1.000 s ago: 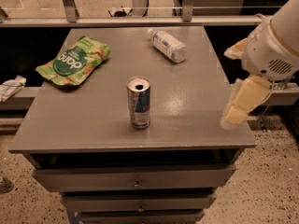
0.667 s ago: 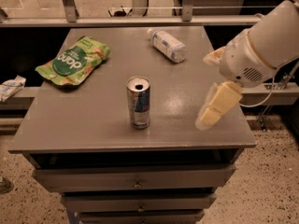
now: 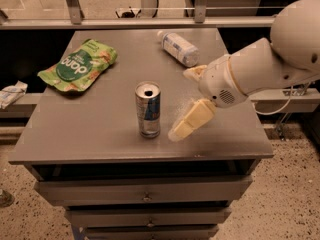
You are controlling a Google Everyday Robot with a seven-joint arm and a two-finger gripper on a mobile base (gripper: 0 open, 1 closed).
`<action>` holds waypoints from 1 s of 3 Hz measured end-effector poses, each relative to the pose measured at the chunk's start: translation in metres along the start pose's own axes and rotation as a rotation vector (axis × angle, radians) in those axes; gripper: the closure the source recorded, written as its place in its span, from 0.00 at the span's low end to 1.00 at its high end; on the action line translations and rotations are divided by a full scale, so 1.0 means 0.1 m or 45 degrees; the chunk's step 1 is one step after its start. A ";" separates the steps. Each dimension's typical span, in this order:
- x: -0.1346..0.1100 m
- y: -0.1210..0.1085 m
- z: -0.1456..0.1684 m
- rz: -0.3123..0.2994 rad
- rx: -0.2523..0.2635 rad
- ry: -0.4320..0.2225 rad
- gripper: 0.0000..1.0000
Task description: Knock redbull can over
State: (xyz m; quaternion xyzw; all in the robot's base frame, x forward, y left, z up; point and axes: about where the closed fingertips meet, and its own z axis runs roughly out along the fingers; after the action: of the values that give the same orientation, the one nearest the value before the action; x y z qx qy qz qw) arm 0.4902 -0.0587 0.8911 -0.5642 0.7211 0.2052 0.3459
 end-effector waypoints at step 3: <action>-0.53 -0.31 0.62 0.055 0.007 -0.234 0.00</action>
Offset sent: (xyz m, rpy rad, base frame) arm 0.0464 0.0689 -0.0073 0.2210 -0.0550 -0.0021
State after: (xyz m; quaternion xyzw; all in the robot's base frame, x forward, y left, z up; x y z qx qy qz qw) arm 0.5430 0.0106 0.8909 -0.5263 0.6988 0.2616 0.4076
